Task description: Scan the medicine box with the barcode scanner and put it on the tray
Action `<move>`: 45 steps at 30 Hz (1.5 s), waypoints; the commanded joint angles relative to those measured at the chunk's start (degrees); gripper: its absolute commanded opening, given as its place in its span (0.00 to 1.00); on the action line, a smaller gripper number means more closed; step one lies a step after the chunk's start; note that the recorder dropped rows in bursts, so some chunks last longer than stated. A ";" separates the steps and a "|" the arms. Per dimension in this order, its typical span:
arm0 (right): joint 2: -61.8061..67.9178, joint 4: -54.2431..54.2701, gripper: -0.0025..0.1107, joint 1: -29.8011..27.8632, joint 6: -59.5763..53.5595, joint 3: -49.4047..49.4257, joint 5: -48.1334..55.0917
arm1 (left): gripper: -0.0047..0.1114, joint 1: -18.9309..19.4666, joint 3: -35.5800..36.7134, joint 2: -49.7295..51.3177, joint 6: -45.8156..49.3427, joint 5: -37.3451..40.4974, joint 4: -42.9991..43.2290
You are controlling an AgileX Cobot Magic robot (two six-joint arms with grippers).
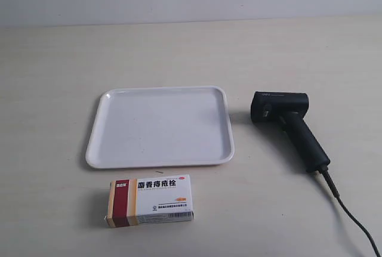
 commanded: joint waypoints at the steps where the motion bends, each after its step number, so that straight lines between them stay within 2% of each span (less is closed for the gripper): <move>1: -0.33 -0.11 0.03 -0.30 -0.41 0.26 -0.75 | 0.06 0.02 -0.04 -0.37 0.24 0.00 -0.48; 8: -0.33 -0.11 0.03 -0.30 -0.41 0.26 -0.75 | 0.06 0.02 -0.04 -0.37 -1.40 -1.40 -1.40; 12: -0.33 -0.11 0.03 -0.30 -0.41 0.26 -0.75 | 0.06 0.02 -0.04 -0.37 -18.66 -5.35 -16.25; 14: -0.33 -0.11 0.03 -0.30 -0.41 0.26 -0.75 | 0.06 0.02 -0.04 -0.37 -21.23 -9.63 -19.93; 15: -0.33 -0.11 0.03 -0.30 -0.41 0.26 -1.28 | 0.06 0.02 -0.04 -0.37 -21.23 -14.55 -20.34; 18: -0.33 -0.11 0.03 -0.30 -0.41 0.26 -3.63 | 0.05 0.02 -0.04 -0.37 -20.53 -26.86 -15.00; 20: -0.33 -0.11 0.03 -0.30 -0.41 0.26 -4.80 | 0.04 0.02 -0.04 2.41 -19.87 -31.21 -11.07; 25: -0.33 0.18 0.03 -0.30 -0.41 0.26 -5.29 | 0.04 -0.19 -5.01 21.01 -21.03 -25.62 -3.01; 27: -0.33 0.18 0.03 -0.30 -0.41 0.26 -5.29 | 0.04 -1.39 -7.15 31.81 -27.65 -24.74 6.85; 29: -0.33 0.18 0.03 -0.30 -0.11 0.26 -5.29 | 0.04 -4.37 -9.35 42.75 -38.32 -25.53 21.76; 30: -0.33 0.18 0.03 -0.30 -0.11 0.26 -5.29 | 0.04 -6.75 -10.62 48.16 -45.60 -27.35 31.98; 32: -0.33 0.18 0.03 -0.30 -0.11 0.26 -5.29 | 0.04 -11.41 -13.41 57.77 -58.54 -35.97 51.90; 33: -0.33 0.18 0.03 -0.30 -0.11 0.26 -5.29 | 0.04 -13.74 -15.47 62.90 -63.01 -42.86 61.70; 35: -0.33 0.18 0.03 -0.30 -0.11 0.26 -5.29 | 0.04 -18.11 -19.65 71.25 -64.16 -54.12 74.00; 36: -0.33 0.18 0.03 -0.30 -0.11 0.26 -5.29 | 0.04 -20.44 -21.75 75.16 -63.85 -57.83 77.50; 38: -0.33 0.18 0.03 -0.30 -0.11 0.26 -5.29 | 0.04 -25.02 -24.44 81.32 -60.84 -58.30 78.55; 41: -0.33 0.18 0.03 -0.30 -0.11 0.26 -5.29 | 0.05 -32.37 -26.47 87.28 -52.69 -50.22 76.27; 42: -0.33 0.18 0.03 -0.30 -0.11 0.26 -5.29 | 0.08 -34.97 -26.74 89.09 -49.90 -47.10 75.15; 45: -0.33 0.18 0.03 -0.30 -0.11 0.26 -5.29 | 0.24 -38.34 -27.15 91.79 -44.45 -41.11 71.95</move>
